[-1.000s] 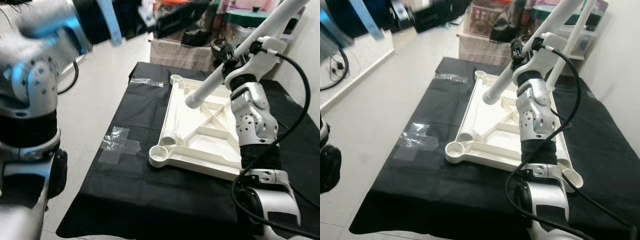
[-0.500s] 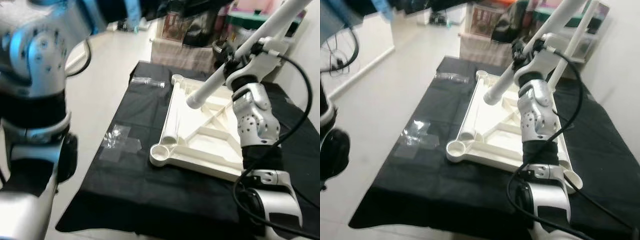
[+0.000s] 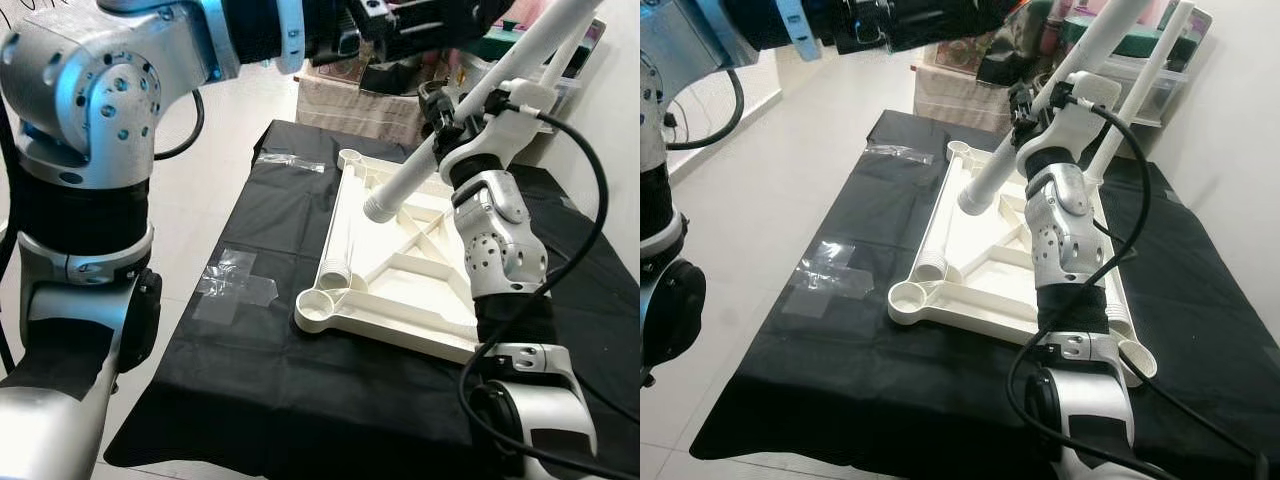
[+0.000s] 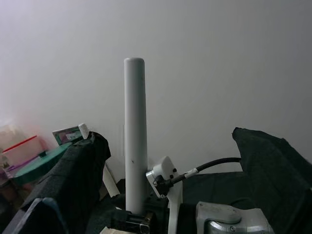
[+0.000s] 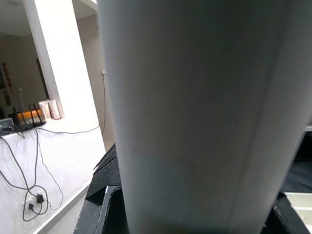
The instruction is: Building children table
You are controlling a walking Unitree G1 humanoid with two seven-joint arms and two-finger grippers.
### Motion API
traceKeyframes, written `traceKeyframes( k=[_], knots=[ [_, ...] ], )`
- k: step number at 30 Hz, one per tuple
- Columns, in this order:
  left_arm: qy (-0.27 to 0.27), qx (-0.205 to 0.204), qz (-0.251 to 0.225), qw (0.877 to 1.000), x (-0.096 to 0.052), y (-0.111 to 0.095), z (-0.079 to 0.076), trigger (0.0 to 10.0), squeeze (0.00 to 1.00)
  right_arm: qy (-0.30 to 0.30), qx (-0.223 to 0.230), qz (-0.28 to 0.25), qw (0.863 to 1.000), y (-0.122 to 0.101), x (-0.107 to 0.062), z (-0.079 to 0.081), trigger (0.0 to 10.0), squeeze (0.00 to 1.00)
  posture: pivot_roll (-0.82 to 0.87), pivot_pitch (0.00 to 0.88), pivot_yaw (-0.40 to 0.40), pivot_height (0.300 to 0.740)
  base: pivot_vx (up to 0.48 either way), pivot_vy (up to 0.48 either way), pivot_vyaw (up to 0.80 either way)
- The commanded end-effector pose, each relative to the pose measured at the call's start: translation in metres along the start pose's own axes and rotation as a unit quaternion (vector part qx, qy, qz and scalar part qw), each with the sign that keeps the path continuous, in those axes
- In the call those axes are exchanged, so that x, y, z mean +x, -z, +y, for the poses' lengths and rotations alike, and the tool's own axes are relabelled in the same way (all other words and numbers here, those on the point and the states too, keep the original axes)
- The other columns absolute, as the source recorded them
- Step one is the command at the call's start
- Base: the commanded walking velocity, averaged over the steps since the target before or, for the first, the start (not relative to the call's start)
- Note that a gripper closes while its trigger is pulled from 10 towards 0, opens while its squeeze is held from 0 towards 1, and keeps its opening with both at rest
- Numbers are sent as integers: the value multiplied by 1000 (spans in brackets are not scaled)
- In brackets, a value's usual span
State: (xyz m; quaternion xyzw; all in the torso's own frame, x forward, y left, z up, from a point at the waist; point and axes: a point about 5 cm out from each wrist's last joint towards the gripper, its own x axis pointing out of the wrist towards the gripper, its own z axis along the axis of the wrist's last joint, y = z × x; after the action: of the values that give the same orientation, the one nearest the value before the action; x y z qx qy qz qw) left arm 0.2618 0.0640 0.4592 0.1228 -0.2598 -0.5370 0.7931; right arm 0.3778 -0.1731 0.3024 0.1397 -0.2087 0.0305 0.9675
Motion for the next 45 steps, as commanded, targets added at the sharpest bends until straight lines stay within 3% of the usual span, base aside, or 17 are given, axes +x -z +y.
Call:
traceKeyframes(
  k=[1, 2, 3, 5, 7, 8, 9, 11, 12, 13, 15, 20, 25, 28, 33, 36, 45],
  knots=[
    [-31, -3, 24, 999, -2, 10, 2, 10000, 0, 9, -3, -3, 1000, -2, -2, -4, 10000, 0, 90, 0, -137, 740, 0, 0, 0],
    [-85, 1, 57, 995, -8, 18, 16, 10000, 0, 9, -10, -3, 1000, -2, -4, -5, 10000, 0, 75, 0, -126, 740, 0, 0, 0],
    [-85, 1, 57, 995, -8, 18, 16, 10000, 0, 9, -10, -3, 1000, -2, -4, -5, 10000, 0, 75, 0, -126, 740, 0, 0, 0],
    [-183, 38, 123, 975, -26, 31, 44, 10000, 0, 10, -16, -3, 1000, -1, -6, -7, 10000, 0, 70, 0, -117, 740, 0, 0, 0],
    [-183, 38, 123, 975, -26, 31, 44, 10000, 0, 10, -16, -3, 1000, -1, -6, -7, 10000, 0, 70, 0, -117, 740, 0, 0, 0],
    [-211, 47, 144, 966, -33, 35, 53, 10000, 0, 10, -18, -3, 1000, -1, -6, -8, 10000, 0, 70, 0, -117, 740, 0, 0, 0],
    [-211, 47, 144, 966, -33, 35, 53, 10000, 0, 10, -18, -3, 1000, -1, -6, -8, 10000, 0, 70, 0, -117, 740, 0, 0, 0],
    [-288, 50, 166, 942, -56, 44, 78, 10000, 0, -3, -28, -5, 1000, 1, -9, -4, 10000, 0, 55, 0, -112, 740, 0, 0, 0],
    [-322, 26, 175, 930, -97, 94, 46, 10000, 0, -16, -35, -8, 999, 1, -11, 1, 10000, 0, 52, 0, -111, 740, 0, 0, 0],
    [-322, 26, 175, 930, -97, 94, 46, 10000, 0, -16, -35, -8, 999, 1, -11, 1, 10000, 0, 52, 0, -111, 740, 0, 0, 0],
    [-343, 25, 182, 921, -118, 113, 21, 10000, 0, -19, -35, -11, 999, 0, -11, 3, 10000, 0, 52, 0, -111, 740, 0, 0, 0],
    [-376, 4, 189, 907, -137, 141, -1, 10000, 0, -30, -28, -22, 999, -9, -9, 4, 10000, 0, 49, 0, -104, 740, 0, 0, 0],
    [-408, -11, 203, 890, -152, 164, -17, 10000, 0, -42, -30, -15, 999, -5, -13, 6, 10000, 0, 57, 0, -101, 740, 0, 0, 0],
    [-411, -6, 201, 889, -153, 165, -21, 10000, 0, -42, -29, -12, 999, -3, -15, 6, 10000, 0, 57, 0, -101, 740, 0, 0, 0],
    [-442, 4, 197, 875, -163, 168, -29, 10000, 0, -42, -29, -11, 999, -1, -18, 6, 10000, 0, 53, 0, -83, 740, 0, 0, 0],
    [-449, 51, 219, 865, -172, 175, -35, 10000, 0, -50, -34, -15, 998, 0, -21, 6, 10000, 0, 55, 0, -77, 740, 0, 0, 0],
    [-461, 40, 238, 854, -180, 190, -55, 10000, 0, -87, -52, -12, 995, 6, -34, 15, 10000, 0, 52, 0, -60, 740, 0, 0, 0]
  ],
)
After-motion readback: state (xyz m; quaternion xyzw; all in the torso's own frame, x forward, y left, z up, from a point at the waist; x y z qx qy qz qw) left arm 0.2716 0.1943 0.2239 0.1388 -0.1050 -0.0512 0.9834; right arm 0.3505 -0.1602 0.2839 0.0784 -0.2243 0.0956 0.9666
